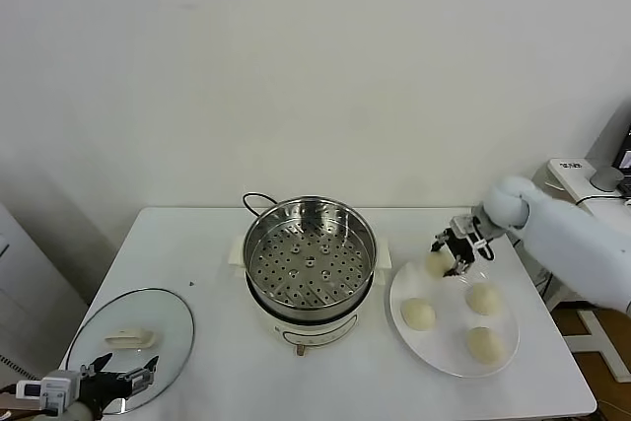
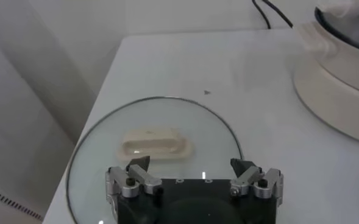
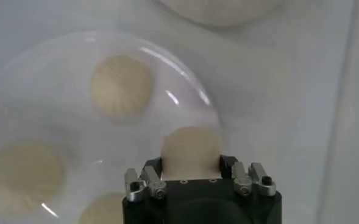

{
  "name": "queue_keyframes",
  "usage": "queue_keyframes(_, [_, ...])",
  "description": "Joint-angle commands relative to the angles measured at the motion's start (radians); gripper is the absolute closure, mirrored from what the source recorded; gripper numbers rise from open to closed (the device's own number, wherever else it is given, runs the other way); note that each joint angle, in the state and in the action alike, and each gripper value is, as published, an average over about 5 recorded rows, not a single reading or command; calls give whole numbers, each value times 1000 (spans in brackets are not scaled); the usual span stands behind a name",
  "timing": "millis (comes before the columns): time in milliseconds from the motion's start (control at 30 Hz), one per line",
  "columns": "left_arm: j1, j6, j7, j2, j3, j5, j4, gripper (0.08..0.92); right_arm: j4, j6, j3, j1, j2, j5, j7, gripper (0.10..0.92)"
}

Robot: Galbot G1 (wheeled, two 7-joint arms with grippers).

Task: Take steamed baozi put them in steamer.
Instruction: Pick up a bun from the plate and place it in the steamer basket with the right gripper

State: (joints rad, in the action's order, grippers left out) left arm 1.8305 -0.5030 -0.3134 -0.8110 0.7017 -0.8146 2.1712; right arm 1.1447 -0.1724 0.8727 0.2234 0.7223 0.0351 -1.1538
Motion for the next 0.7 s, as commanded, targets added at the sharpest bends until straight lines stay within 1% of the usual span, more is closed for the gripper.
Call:
queue_keyframes(33, [0,0,0,5,-3,0,2,177,16,-181,148,314,74,-161,-88,432])
queue_keyframes(233, [-6,-1,0,7,-10,0,3,177,-113,-393,139,362,247,-170,-141,431])
queue_keyframes(333, [-7,-3,-1,8,-13,0,3,177,-200,-538,112,362,361,-133,-165,431])
queue_keyframes(400, [-8,-3,-2,10,-14,0,3,177,-233,-604,99,357,421,-107,-174,428])
queue_keyframes(533, [-15,-6,-5,11,-19,1,3,177,-247,-677,86,336,507,-47,-177,428])
queue_keyframes(700, [-24,-11,-9,12,-29,4,5,177,-256,-700,23,281,591,116,-173,429])
